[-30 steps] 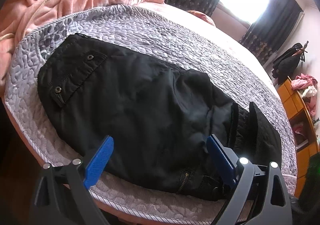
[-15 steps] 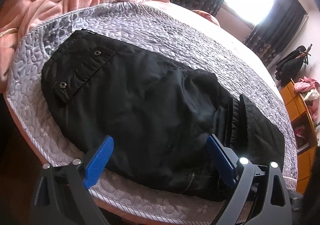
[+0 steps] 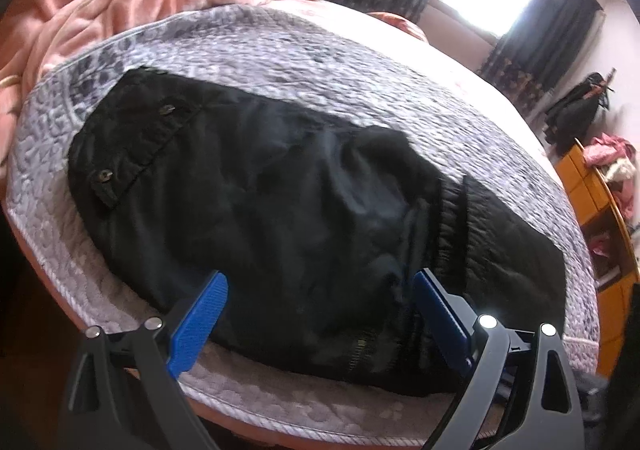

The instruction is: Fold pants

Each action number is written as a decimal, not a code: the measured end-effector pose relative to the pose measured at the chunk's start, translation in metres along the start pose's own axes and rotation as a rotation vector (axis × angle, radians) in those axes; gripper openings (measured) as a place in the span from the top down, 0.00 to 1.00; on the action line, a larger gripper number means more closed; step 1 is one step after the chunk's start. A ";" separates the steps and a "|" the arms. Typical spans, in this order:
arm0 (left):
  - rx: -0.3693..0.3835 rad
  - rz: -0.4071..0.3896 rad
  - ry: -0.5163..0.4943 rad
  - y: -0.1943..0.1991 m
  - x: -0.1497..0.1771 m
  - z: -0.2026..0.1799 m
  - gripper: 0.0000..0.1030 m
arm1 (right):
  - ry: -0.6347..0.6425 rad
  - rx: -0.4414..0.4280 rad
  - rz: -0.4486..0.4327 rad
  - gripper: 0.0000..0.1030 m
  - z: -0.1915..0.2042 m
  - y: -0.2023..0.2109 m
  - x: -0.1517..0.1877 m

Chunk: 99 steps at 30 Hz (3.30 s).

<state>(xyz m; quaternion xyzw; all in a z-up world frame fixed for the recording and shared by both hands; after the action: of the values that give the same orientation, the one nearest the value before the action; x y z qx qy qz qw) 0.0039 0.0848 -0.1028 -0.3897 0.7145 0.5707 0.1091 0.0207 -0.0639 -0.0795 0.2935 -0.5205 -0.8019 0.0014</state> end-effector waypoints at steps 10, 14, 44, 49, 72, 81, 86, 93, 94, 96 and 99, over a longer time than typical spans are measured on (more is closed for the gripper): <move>0.112 0.038 -0.190 -0.014 0.019 -0.098 0.08 | -0.338 0.154 -0.113 0.37 -0.178 0.111 0.019; 0.021 0.055 -0.270 -0.036 0.037 -0.115 0.08 | -0.364 0.185 -0.037 0.35 -0.218 0.102 0.037; 0.076 0.098 -0.130 -0.037 0.023 -0.065 0.04 | -0.352 0.248 -0.097 0.61 -0.184 0.107 0.042; 0.004 0.062 -0.032 -0.020 0.002 -0.007 0.04 | -0.263 0.114 -0.104 0.52 -0.122 0.089 0.020; 0.267 0.037 0.858 -0.056 -0.031 0.276 0.04 | -0.167 0.132 0.062 0.48 -0.074 -0.002 0.019; 0.325 -0.003 0.871 -0.055 -0.023 0.287 0.16 | -0.163 0.149 0.075 0.48 -0.074 -0.010 0.019; 0.314 0.002 0.896 -0.055 -0.022 0.292 0.14 | -0.153 0.155 0.079 0.47 -0.073 -0.012 0.019; 0.443 -0.052 0.916 -0.071 -0.041 0.275 0.15 | -0.147 0.157 0.081 0.43 -0.071 -0.016 0.020; 0.405 -0.037 0.917 -0.075 -0.039 0.276 0.15 | -0.149 0.154 0.083 0.42 -0.071 -0.016 0.020; 0.385 -0.023 0.926 -0.086 -0.039 0.276 0.15 | -0.147 0.154 0.084 0.41 -0.071 -0.017 0.019; 0.355 -0.014 0.894 -0.084 -0.044 0.268 0.26 | -0.130 0.156 0.083 0.41 -0.070 -0.017 0.020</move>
<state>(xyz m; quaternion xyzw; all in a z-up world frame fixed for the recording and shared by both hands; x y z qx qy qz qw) 0.0130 0.3410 -0.2249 -0.5771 0.7752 0.2156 -0.1399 0.0421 -0.1204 -0.1231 0.2181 -0.5921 -0.7755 -0.0220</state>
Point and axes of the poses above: each gripper's, at about its wrist camera, not at the fingertips, and y roughly against the way its jaws point, z to its left, x to its underside, the point moved 2 cm from there along -y, roughly the way its jaws point, and after that the axes turned 5 degrees about -z, right-handed, at the moved point
